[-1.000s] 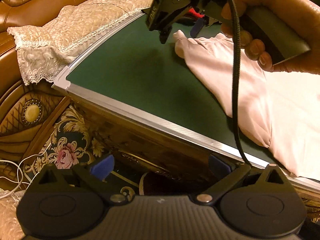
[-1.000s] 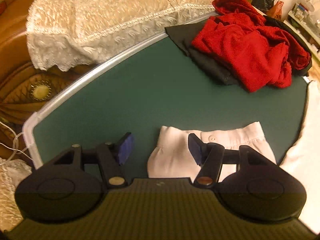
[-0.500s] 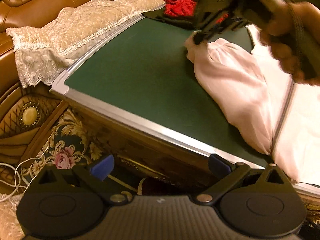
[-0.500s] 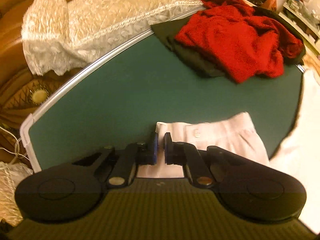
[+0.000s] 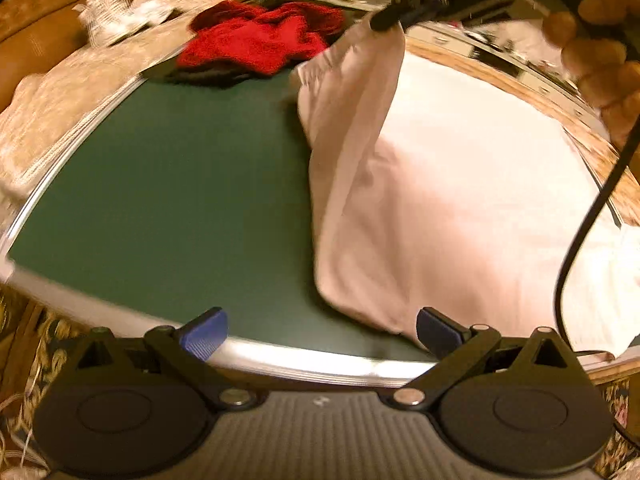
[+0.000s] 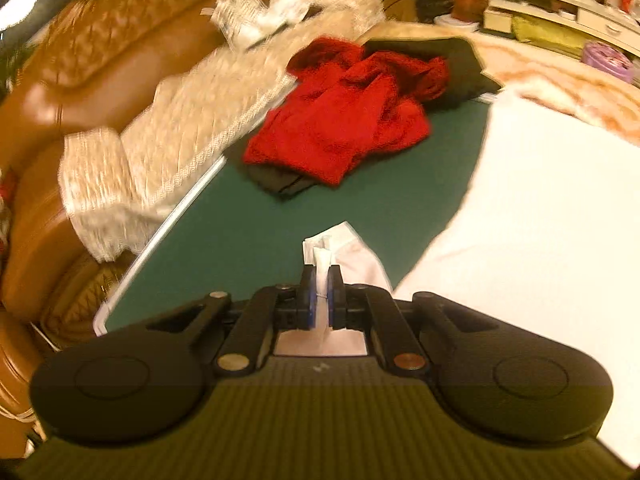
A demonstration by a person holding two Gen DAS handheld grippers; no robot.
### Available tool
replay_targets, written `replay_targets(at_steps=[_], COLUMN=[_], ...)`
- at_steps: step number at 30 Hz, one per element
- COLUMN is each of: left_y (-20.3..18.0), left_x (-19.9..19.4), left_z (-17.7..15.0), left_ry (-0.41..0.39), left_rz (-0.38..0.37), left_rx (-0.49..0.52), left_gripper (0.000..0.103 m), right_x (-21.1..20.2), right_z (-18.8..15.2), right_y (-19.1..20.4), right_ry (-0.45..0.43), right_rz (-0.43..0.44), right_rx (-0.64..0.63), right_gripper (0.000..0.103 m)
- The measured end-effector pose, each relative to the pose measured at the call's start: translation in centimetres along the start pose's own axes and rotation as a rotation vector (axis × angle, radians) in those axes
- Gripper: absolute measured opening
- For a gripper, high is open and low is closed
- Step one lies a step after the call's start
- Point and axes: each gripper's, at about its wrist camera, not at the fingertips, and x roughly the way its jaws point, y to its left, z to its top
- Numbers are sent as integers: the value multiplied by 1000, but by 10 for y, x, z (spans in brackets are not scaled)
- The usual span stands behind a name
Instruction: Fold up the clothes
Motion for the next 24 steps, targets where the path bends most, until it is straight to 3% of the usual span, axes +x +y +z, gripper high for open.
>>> replay_targets(at_steps=[6,14,17,19,21,24], left_y=[-17,-42,-54,-59,-64,-72], left_x=[20,32,32,31,30,27], left_z=[6,7,5,7,10,13], left_ry=[4,25,18,24,33,17], left_rz=[-35,-29,10,9,-7,1], left_rx=[24,76,117,138,144,167], left_gripper=[103,88,68,33,17,9], right_x=[-35,-54,-59,-60,-63,-68], right_z=[0,-8,-12,-16,-20,-26], right_y=[-36,-79,-94,-104,-114,-131], right_ry=[-63,-94,-101,-102,-107,-123], right_rz=[6,-14,-18,-18,-24,-28], right_rx=[51,101,124,144,161,198], right_gripper=[8,8,8,8,8,8])
